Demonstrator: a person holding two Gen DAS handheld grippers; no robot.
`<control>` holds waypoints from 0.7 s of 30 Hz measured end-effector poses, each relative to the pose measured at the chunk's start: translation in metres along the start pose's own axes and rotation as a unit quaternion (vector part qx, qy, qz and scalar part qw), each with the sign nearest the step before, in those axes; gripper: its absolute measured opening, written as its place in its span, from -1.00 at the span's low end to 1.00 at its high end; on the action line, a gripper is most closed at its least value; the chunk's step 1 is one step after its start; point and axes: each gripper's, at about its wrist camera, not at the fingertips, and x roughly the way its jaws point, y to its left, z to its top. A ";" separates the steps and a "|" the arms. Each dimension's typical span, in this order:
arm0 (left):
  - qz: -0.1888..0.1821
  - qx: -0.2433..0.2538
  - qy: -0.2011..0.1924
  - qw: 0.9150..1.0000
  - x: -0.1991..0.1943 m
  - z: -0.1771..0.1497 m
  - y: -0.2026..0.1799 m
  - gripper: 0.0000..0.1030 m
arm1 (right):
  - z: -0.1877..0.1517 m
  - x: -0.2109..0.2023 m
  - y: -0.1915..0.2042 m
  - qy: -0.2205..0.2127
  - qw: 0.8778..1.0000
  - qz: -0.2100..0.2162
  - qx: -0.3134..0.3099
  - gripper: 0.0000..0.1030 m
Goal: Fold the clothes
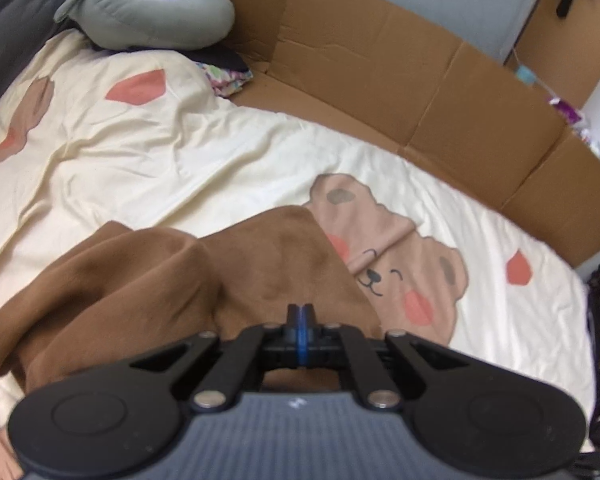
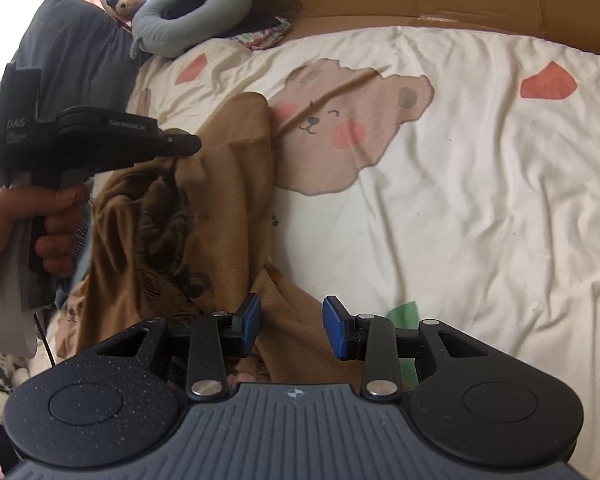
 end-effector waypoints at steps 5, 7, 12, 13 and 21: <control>-0.002 0.010 0.007 1.000 0.004 0.003 -0.017 -0.19 | 0.001 0.007 0.010 0.008 1.000 -0.003 -0.019 -0.19; -0.002 0.017 0.005 1.000 0.009 0.002 -0.024 0.03 | 0.001 0.009 0.010 0.009 1.000 -0.003 -0.017 -0.19; 0.038 0.073 0.028 0.996 0.036 -0.002 -0.046 0.38 | 0.000 0.009 0.010 0.009 1.000 0.003 -0.015 -0.19; 0.050 0.088 0.032 0.994 0.043 -0.003 -0.050 0.38 | 0.001 0.009 0.010 0.010 1.000 0.003 -0.014 -0.19; 0.096 0.120 0.070 0.986 0.068 -0.015 -0.052 -0.07 | -0.001 0.008 0.010 0.009 1.000 0.005 -0.014 -0.19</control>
